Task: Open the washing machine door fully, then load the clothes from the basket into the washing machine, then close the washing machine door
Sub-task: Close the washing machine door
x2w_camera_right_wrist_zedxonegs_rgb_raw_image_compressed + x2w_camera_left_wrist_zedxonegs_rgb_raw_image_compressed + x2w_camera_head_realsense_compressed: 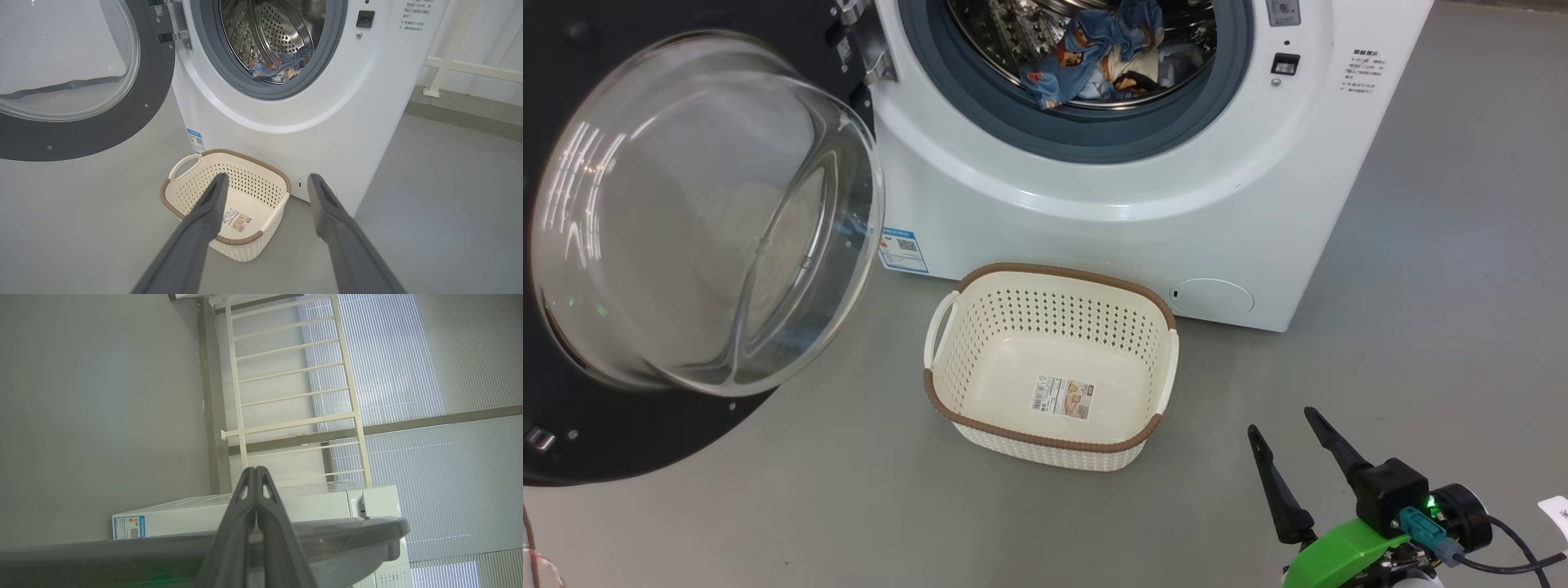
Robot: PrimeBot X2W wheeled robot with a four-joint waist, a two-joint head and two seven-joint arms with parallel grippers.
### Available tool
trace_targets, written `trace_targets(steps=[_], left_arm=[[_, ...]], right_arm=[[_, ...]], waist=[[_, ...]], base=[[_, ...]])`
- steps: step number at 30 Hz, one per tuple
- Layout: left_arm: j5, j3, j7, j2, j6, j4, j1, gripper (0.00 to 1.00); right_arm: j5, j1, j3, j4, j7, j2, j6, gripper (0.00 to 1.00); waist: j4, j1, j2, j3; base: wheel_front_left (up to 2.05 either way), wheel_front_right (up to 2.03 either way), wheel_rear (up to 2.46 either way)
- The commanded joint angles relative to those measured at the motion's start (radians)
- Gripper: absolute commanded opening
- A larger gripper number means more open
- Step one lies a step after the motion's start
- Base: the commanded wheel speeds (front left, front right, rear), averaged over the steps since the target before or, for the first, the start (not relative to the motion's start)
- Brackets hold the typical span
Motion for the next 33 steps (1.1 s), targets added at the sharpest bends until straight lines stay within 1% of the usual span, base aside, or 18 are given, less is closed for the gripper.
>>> trace_targets(steps=[1,5,9,14,18,26,29,31,33], left_arm=[[-0.003,0.006,0.014,0.053,-0.010,-0.032,0.012,0.00],[-0.004,-0.011,0.046,0.046,-0.010,-0.035,0.025,0.00],[-0.015,-0.039,0.118,0.029,-0.010,-0.058,0.042,0.00],[-0.021,-0.058,0.174,0.019,-0.010,-0.076,0.072,0.00],[-0.044,-0.077,0.260,0.004,-0.010,-0.105,0.100,0.00],[-0.111,-0.083,0.397,-0.034,-0.010,-0.206,0.157,0.00],[-0.141,-0.090,0.455,-0.057,-0.010,-0.254,0.184,0.00],[-0.148,-0.093,0.471,-0.071,-0.010,-0.291,0.205,0.00],[-0.170,-0.102,0.511,-0.097,-0.004,-0.331,0.226,0.00]], right_arm=[[-0.006,-0.033,0.026,-0.019,-0.012,0.002,0.002,1.00],[0.000,-0.031,0.024,-0.019,-0.012,0.002,0.002,1.00],[0.003,-0.028,0.019,-0.018,-0.012,0.002,0.002,1.00],[0.009,-0.028,0.018,-0.016,-0.012,0.002,0.002,1.00],[0.016,-0.026,0.018,-0.015,-0.012,0.002,0.002,1.00],[0.027,-0.022,0.017,-0.014,-0.012,0.002,0.002,1.00],[0.035,-0.022,0.019,-0.012,-0.012,0.002,0.002,1.00],[0.041,-0.020,0.021,-0.011,-0.012,0.002,0.002,1.00],[0.046,-0.020,0.021,-0.011,-0.012,0.002,0.002,1.00]], waist=[[-0.001,0.0000,0.0000,0.000],[-0.002,0.0000,0.0000,0.000],[0.002,0.0000,0.0000,-0.003],[0.004,0.0000,0.0000,-0.006],[0.006,0.0000,0.0000,-0.009],[0.007,0.0000,0.0000,-0.014],[0.002,0.0000,0.0000,-0.016],[-0.002,0.0000,0.0000,-0.017],[-0.007,0.0000,0.0000,-0.018]], base=[[0.00,0.00,0.00],[0.00,0.00,0.00],[0.00,0.00,0.00],[0.00,0.00,0.00],[0.00,0.00,0.00],[0.00,0.00,0.00],[0.00,0.00,0.00],[0.00,0.00,0.00],[0.00,0.00,0.00]])
